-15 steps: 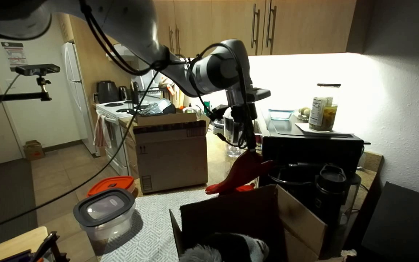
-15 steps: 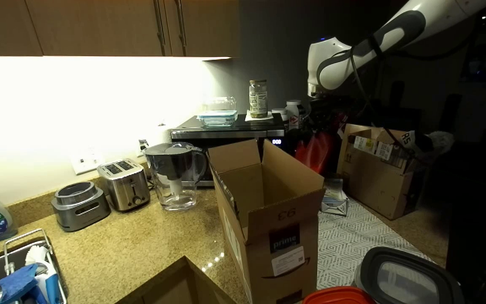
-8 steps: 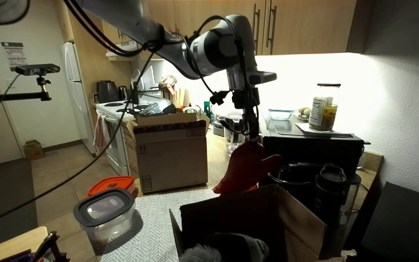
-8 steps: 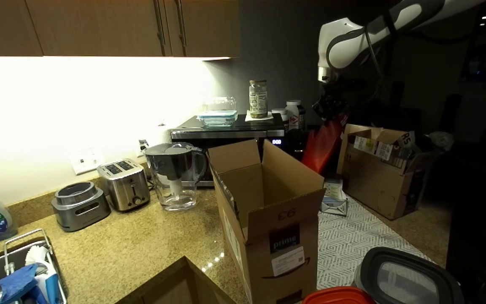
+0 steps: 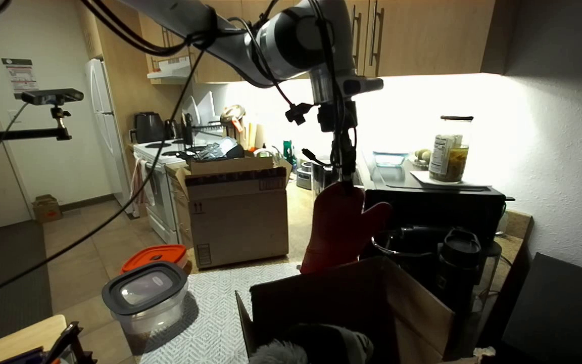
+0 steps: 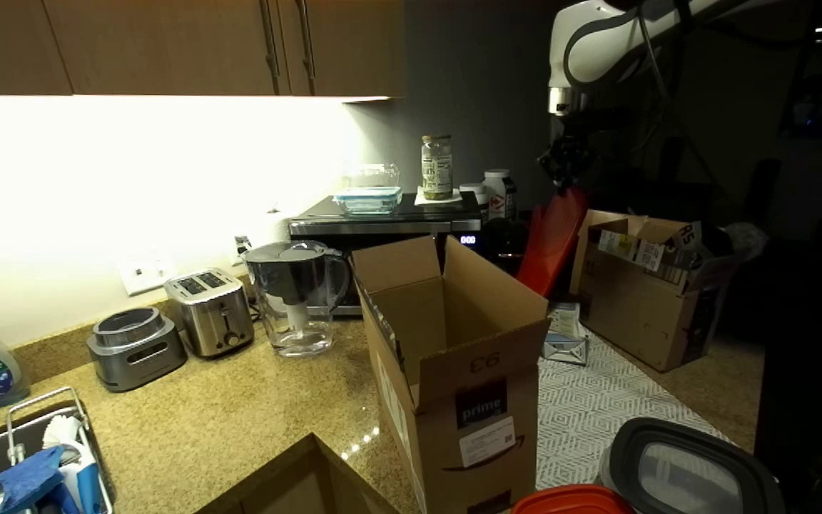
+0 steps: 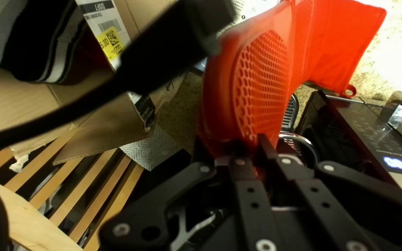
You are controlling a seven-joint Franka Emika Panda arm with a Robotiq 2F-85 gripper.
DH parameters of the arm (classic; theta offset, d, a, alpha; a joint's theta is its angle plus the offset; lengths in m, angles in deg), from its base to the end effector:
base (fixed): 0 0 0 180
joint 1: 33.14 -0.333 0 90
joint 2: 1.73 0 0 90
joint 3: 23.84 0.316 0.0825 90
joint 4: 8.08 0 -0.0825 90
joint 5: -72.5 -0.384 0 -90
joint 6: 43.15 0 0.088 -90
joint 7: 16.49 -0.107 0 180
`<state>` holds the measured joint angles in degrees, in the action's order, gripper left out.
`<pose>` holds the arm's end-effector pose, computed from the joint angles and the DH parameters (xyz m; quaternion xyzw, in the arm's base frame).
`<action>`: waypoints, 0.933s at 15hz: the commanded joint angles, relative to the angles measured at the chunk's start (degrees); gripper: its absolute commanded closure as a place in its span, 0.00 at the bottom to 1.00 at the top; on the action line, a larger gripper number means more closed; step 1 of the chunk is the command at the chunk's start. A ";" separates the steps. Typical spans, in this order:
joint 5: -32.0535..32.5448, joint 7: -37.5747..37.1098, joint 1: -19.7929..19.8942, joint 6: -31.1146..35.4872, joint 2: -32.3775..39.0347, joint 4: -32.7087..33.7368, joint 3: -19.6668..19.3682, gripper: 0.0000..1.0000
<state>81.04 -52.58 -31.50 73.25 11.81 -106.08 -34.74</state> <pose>0.6230 -0.1380 0.4610 0.9201 -0.3788 0.0613 0.0792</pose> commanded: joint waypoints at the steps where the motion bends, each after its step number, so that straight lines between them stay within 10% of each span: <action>1: -1.87 2.20 1.80 -1.95 -3.50 -0.94 0.59 0.97; 14: -2.45 1.70 3.96 -6.71 -5.33 2.56 0.68 0.97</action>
<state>80.06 -52.58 -28.22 68.23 7.35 -103.85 -34.80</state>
